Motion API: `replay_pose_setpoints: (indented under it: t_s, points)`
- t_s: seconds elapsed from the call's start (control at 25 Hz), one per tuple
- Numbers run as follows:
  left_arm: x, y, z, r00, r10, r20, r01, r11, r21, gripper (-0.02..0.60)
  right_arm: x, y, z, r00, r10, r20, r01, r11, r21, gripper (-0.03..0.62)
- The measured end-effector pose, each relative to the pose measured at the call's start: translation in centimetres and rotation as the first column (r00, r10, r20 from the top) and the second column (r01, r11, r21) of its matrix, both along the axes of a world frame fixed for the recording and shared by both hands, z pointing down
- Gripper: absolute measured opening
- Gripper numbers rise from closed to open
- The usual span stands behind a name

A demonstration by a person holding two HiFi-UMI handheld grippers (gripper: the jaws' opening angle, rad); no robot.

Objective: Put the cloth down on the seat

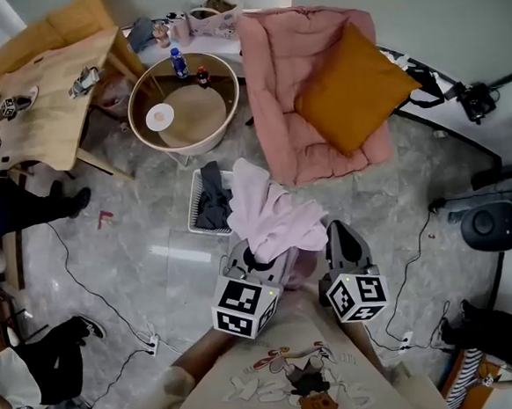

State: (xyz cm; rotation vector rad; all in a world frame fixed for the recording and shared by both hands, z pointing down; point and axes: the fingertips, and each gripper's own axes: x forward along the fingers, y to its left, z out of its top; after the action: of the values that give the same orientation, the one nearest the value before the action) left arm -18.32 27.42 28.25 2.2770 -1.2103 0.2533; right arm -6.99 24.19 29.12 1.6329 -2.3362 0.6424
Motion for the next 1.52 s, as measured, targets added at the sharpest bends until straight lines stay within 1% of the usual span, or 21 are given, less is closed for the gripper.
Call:
replay_pose_setpoints:
  t_s: [0.12,0.24,0.32,0.4,0.6,0.72,0.92,1.08,1.32,1.52]
  points:
    - [-0.2,-1.5,0.5,1.0,-0.011,0.007,0.011,1.0,-0.009,0.091,-0.5,-1.7,0.2,1.0,-0.006,0.005,0.006,1.0,0.01,0.02]
    - [0.2,-3.6,1.2,1.0,-0.007,0.021,0.007,1.0,-0.017,0.091,0.3,-4.2,1.3,0.999,0.012,0.033,-0.012,1.0,0.006,0.019]
    - [0.3,-5.4,1.4,0.999,-0.013,0.032,0.014,1.0,-0.021,0.091,0.2,-6.2,2.1,0.999,-0.006,0.049,0.006,1.0,-0.001,0.02]
    - [0.6,-7.8,1.5,0.998,-0.025,0.049,0.026,0.999,-0.02,0.091,0.0,-8.8,2.4,0.998,-0.036,0.057,0.036,0.999,-0.003,0.02]
    - [1.8,-14.9,1.2,0.995,-0.037,0.089,0.04,0.999,-0.025,0.091,1.0,-16.2,1.7,0.995,-0.068,0.071,0.069,0.998,-0.002,0.02]
    - [2.9,-18.6,1.0,0.994,-0.043,0.102,0.047,0.998,-0.038,0.091,1.9,-20.3,1.7,0.993,-0.085,0.086,0.087,0.996,-0.018,0.02]
    - [5.5,-24.5,0.9,0.994,-0.052,0.1,0.059,0.996,-0.073,0.091,4.2,-26.6,1.4,0.991,-0.105,0.085,0.108,0.994,-0.034,0.019]
    - [7.1,-29.0,1.0,0.992,-0.067,0.108,0.076,0.994,-0.084,0.091,5.8,-31.0,1.8,0.989,-0.113,0.098,0.118,0.992,-0.048,0.02]
    - [9.5,-34.2,1.4,0.988,-0.096,0.123,0.108,0.99,-0.095,0.091,8.3,-35.9,2.4,0.984,-0.134,0.115,0.142,0.988,-0.06,0.019]
    - [11.7,-36.8,2.2,0.981,-0.114,0.158,0.131,0.986,-0.099,0.091,10.4,-38.4,3.7,0.978,-0.143,0.155,0.156,0.985,-0.075,0.02]
